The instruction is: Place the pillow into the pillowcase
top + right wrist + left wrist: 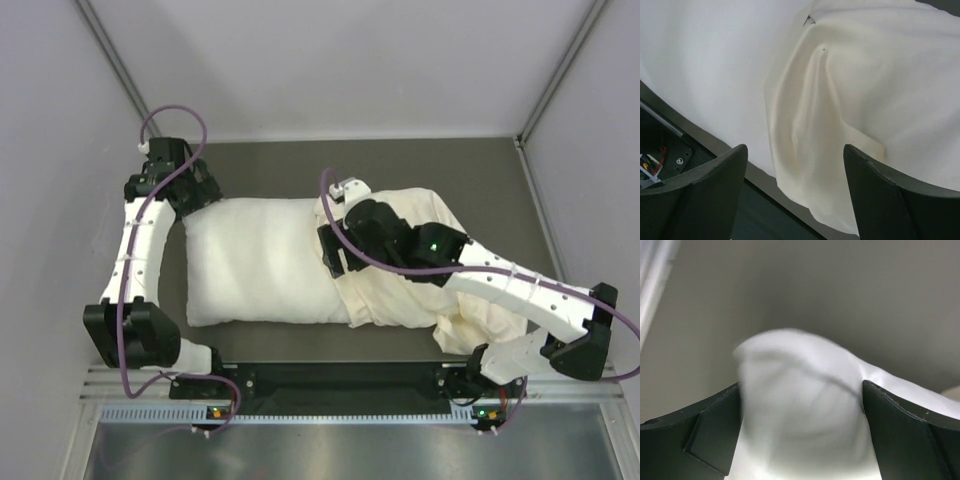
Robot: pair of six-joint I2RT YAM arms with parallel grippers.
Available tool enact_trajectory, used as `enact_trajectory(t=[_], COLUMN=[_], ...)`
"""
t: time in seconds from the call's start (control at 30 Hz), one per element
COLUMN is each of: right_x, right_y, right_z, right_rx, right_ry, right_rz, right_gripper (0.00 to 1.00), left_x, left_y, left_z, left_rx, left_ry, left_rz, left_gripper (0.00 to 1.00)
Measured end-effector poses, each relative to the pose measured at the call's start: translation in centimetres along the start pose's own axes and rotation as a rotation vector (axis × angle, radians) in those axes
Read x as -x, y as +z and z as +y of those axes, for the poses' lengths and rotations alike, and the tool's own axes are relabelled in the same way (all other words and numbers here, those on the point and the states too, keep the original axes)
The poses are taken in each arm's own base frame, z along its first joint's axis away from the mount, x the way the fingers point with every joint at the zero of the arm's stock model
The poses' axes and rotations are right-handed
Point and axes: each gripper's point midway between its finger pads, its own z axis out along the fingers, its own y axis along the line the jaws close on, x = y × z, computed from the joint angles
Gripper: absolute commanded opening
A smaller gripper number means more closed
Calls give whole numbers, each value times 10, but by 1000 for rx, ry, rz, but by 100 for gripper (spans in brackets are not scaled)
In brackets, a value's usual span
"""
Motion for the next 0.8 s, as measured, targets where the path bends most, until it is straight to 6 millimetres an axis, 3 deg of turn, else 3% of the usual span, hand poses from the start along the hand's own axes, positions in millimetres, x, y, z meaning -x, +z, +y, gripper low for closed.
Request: enact_trajectory(t=[0.2, 0.4, 0.5, 0.63, 0.73, 0.8], right_x=[-24, -45, -56, -68, -77, -82], right_y=[-3, 7, 16, 31, 43, 50], right_z=[21, 9, 1, -4, -7, -11], right_rx=[-48, -148, -203, -256, -287, -312], right_ry=[-76, -99, -115, -138, -158, -167], right_rz=[22, 52, 76, 106, 132, 147], right_gripper=[69, 59, 60, 60, 55, 40], left_x=[17, 28, 26, 3, -19, -31], left_y=[-8, -65, -81, -65, -46, -36], left_z=[36, 46, 50, 59, 61, 60], left_rx=[95, 60, 51, 78, 78, 68], left_ry=[-73, -115, -137, -145, -145, -152], left_rz=[-54, -233, -283, -245, -170, -132], left_gripper=[99, 99, 99, 99, 99, 99])
